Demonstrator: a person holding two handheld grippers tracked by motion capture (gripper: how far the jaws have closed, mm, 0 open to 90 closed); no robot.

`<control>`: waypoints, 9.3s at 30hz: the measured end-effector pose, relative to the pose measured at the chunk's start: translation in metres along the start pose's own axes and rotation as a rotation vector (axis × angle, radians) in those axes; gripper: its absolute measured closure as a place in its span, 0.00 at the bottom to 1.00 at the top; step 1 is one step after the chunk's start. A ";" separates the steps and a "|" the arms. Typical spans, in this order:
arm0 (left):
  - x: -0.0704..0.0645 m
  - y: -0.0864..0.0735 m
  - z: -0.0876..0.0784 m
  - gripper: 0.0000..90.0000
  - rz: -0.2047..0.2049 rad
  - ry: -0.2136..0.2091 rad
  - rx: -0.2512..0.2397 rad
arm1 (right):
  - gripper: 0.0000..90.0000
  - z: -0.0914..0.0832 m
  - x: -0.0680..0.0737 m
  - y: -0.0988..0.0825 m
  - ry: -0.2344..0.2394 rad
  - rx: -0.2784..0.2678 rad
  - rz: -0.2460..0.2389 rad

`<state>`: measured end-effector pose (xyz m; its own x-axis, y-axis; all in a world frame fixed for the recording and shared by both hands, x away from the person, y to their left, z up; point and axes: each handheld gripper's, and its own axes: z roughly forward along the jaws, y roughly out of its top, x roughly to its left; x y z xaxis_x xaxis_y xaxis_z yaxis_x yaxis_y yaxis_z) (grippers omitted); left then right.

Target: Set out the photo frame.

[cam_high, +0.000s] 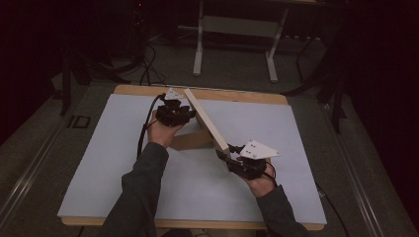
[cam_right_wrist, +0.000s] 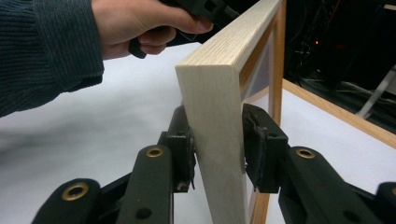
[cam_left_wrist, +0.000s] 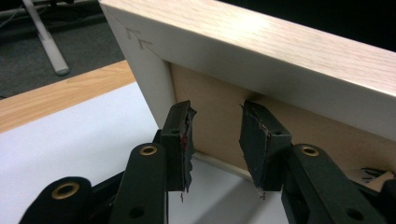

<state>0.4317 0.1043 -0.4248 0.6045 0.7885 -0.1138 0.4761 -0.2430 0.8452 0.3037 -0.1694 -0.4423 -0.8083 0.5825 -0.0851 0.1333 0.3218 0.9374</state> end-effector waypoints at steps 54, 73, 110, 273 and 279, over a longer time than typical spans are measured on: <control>-0.046 0.012 -0.056 0.42 -0.131 -0.137 -0.033 | 1.00 -0.025 -0.012 -0.031 -0.020 0.057 0.043; -0.061 0.021 -0.030 0.26 -0.197 -0.058 0.048 | 0.87 -0.010 -0.007 -0.033 -0.019 0.081 0.050; -0.056 0.029 -0.021 0.50 -0.262 -0.041 0.115 | 0.90 0.000 0.001 -0.028 0.007 0.084 0.034; -0.006 0.067 -0.017 0.65 0.056 -0.319 0.286 | 0.84 -0.020 -0.022 -0.029 -0.046 0.046 0.072; -0.003 0.060 -0.041 0.53 0.020 -0.251 0.161 | 0.83 -0.020 -0.025 -0.030 -0.052 0.047 0.072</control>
<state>0.4317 0.1105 -0.3522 0.7444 0.6231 -0.2401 0.5455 -0.3600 0.7569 0.3080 -0.2086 -0.4611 -0.7651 0.6429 -0.0361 0.2181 0.3116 0.9248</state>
